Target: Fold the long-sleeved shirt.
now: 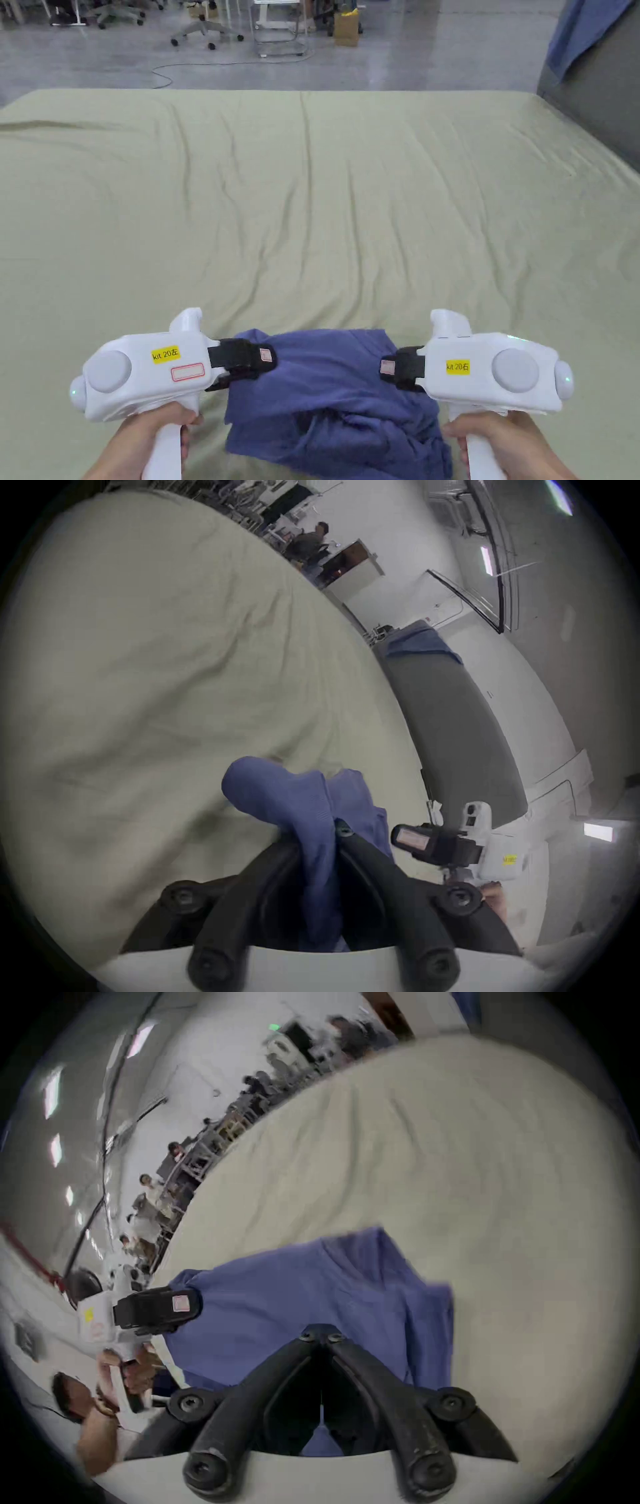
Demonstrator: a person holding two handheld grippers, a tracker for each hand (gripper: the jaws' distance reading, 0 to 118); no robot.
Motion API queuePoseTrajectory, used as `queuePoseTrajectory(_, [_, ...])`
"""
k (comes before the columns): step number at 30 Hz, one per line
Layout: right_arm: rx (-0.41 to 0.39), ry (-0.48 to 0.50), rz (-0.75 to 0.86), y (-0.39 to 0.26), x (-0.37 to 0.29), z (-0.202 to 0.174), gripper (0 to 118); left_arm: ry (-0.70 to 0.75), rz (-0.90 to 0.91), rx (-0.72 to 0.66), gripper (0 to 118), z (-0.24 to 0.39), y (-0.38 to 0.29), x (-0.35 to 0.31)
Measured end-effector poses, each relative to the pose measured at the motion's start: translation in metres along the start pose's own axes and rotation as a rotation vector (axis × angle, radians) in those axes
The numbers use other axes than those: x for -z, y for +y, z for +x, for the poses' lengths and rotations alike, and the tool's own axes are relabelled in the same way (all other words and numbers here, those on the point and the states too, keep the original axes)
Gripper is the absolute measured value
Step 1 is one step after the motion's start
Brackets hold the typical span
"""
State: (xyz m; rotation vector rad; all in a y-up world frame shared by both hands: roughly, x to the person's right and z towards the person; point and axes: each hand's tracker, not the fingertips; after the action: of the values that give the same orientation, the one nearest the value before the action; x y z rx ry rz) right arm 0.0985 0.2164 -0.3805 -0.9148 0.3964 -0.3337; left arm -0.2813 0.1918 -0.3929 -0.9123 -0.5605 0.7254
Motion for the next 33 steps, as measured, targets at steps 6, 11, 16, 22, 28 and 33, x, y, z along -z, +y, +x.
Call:
queuePoseTrajectory(6, [-0.230, 0.006, 0.198, 0.028, 0.036, -0.122, 0, 0.095, 0.067, 0.030, 3, -0.045, 0.038, -0.087])
queuePoseTrajectory(11, [-0.416, 0.038, 0.294, 0.029, 0.107, -0.224, 0, 0.248, 0.137, 0.040, 3, -0.123, 0.093, -0.186])
queuePoseTrajectory(16, [-0.476, 0.109, 0.261, 0.013, 0.182, -0.305, 0, 0.469, 0.218, 0.021, 3, -0.192, 0.122, -0.272])
queuePoseTrajectory(22, [-0.508, 0.164, 0.178, 0.002, 0.221, -0.344, 0, 0.596, 0.383, -0.073, 118, -0.232, 0.114, -0.308])
queuePoseTrajectory(28, [-0.546, 0.150, 0.183, 0.007, 0.207, -0.331, 0, 0.521, 0.428, -0.044, 116, -0.195, 0.107, -0.314])
queuePoseTrajectory(33, [-0.509, 0.136, 0.279, 0.030, 0.152, -0.307, 0, 0.474, 0.489, 0.147, 0, -0.116, 0.098, -0.284])
